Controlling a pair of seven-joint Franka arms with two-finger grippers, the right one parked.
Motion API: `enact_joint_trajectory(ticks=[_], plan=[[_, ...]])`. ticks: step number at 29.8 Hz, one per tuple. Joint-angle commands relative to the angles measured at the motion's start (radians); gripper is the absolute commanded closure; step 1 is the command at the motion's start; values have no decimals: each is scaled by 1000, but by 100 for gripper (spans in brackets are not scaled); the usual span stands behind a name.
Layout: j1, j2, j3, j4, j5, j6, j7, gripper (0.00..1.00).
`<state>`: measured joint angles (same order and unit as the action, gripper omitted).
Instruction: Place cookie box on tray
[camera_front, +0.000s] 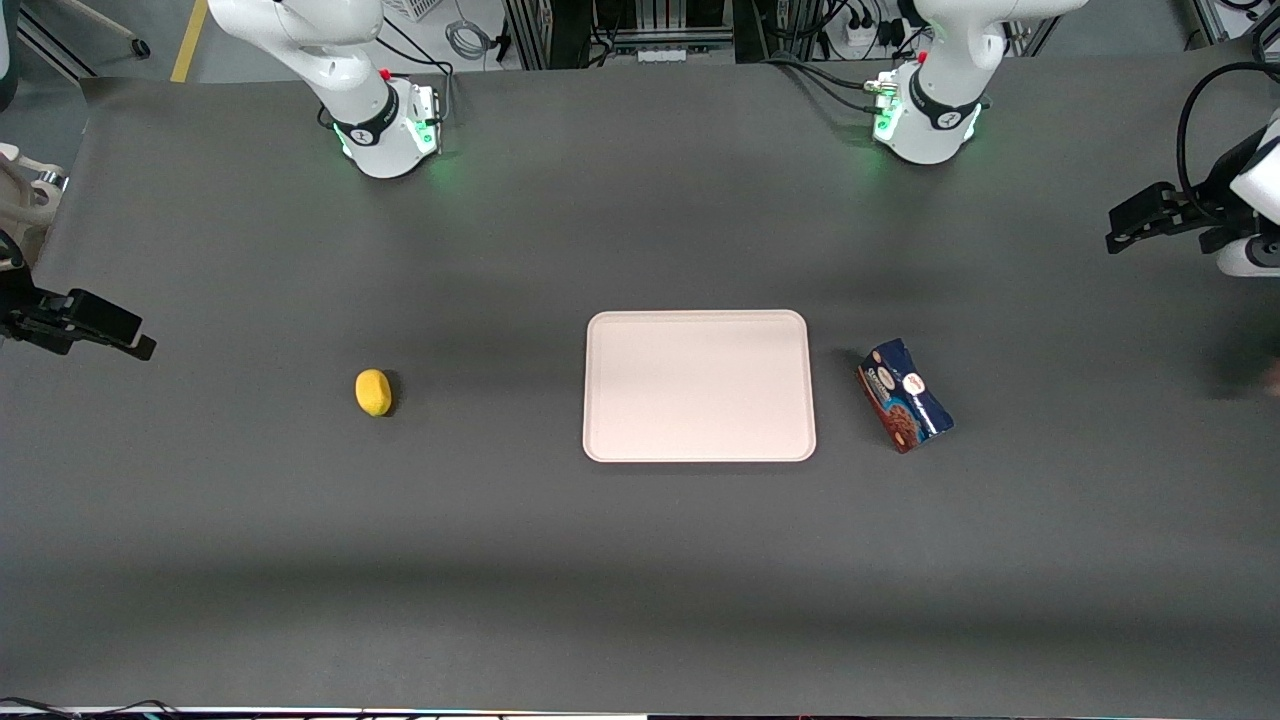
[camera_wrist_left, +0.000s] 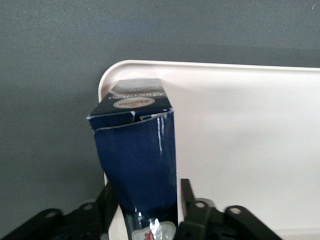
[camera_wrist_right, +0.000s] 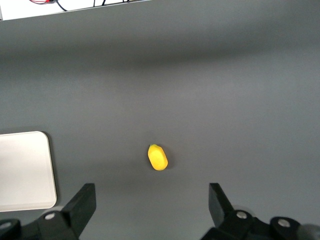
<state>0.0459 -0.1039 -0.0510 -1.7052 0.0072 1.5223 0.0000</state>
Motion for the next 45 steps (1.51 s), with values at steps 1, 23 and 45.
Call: enact_joint_trajectory(ticks=[1,23,45], plan=[[-4,-11,-3,30,5,-40,-20,0],[-6,33,-122,145,-36,-171,-359,0],[-8,233,-170,-338,-87,582,-581,0]])
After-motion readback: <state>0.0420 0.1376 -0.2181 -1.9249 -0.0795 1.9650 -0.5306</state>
